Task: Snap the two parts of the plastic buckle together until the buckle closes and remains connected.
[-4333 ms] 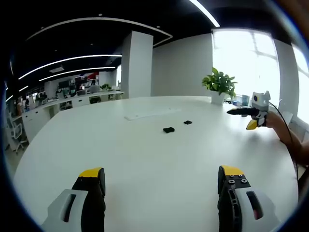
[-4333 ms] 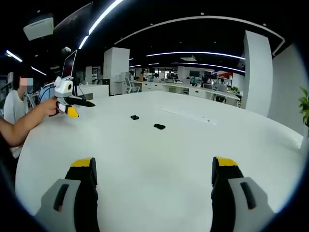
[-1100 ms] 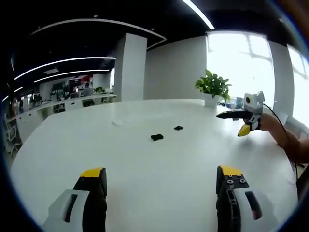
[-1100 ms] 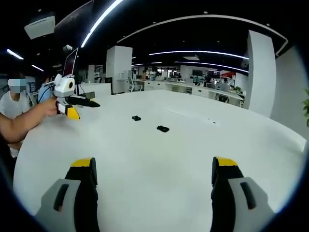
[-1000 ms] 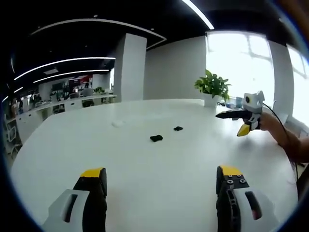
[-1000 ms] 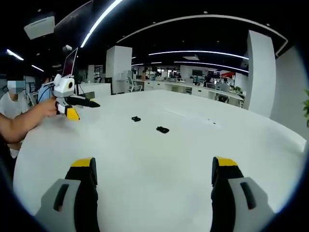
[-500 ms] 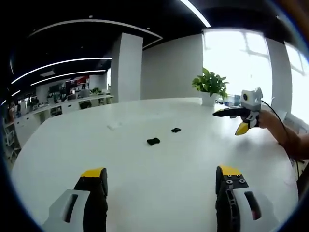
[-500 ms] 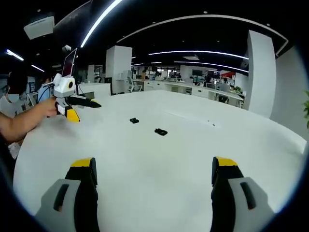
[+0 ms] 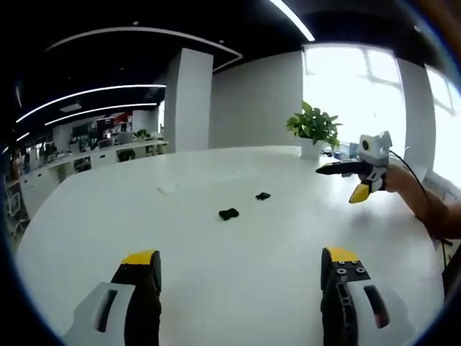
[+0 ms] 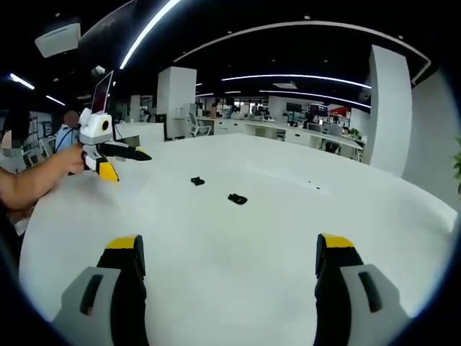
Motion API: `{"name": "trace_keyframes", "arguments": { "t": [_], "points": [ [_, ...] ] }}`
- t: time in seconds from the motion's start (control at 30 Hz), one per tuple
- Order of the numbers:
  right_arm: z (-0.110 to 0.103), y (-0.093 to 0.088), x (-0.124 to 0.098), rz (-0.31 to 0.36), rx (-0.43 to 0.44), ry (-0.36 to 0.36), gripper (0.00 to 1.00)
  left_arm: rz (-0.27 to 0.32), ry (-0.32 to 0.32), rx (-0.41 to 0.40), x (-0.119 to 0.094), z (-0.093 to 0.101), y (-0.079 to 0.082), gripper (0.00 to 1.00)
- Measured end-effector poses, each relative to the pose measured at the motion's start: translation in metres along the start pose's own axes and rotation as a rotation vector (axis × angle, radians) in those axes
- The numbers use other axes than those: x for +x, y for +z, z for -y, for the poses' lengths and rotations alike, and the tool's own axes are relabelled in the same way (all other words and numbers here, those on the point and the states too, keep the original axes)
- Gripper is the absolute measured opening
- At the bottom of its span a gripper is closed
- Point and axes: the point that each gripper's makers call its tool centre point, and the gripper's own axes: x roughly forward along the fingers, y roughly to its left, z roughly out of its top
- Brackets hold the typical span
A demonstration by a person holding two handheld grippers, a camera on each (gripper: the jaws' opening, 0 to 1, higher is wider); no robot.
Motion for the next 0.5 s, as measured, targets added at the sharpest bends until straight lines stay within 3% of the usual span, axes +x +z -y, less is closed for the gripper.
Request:
{"name": "trace_keyframes", "arguments": {
  "t": [0.5],
  "points": [
    [0.0026,0.0008,0.0055,-0.009,-0.004,0.0,0.99,0.012,-0.009,-0.002,0.0036,0.004,0.0077,0.92]
  ]
}}
